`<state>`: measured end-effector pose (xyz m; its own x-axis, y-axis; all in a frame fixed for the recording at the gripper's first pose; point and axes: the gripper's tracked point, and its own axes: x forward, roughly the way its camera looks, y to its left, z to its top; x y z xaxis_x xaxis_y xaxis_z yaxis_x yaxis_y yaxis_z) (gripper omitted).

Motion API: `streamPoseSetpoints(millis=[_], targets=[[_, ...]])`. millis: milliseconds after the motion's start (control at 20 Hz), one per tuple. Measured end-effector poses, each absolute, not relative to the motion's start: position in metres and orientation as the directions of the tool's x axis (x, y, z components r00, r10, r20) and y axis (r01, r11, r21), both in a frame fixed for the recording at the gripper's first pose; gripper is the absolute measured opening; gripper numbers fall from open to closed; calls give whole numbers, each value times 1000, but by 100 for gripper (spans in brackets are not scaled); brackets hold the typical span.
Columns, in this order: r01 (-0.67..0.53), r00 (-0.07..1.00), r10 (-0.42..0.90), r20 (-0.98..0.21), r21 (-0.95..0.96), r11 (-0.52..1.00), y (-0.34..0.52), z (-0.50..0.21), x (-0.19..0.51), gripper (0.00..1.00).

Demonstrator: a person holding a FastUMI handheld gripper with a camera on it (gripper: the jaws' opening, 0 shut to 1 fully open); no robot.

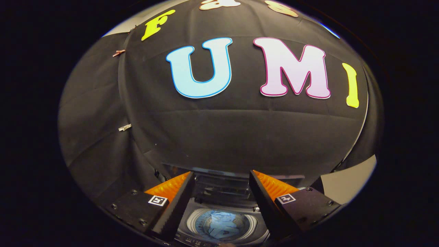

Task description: Put the clothes into the washing machine and then close the washing machine lid.

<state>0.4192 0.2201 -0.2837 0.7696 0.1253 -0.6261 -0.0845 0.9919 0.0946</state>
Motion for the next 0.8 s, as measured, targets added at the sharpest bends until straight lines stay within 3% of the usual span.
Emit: streamPoseSetpoints(millis=[350,800], targets=[[-60,716,103,-690,86,994,213,-324,469,99],[-19,647,94,-756,107,994,203,-368,478,100]])
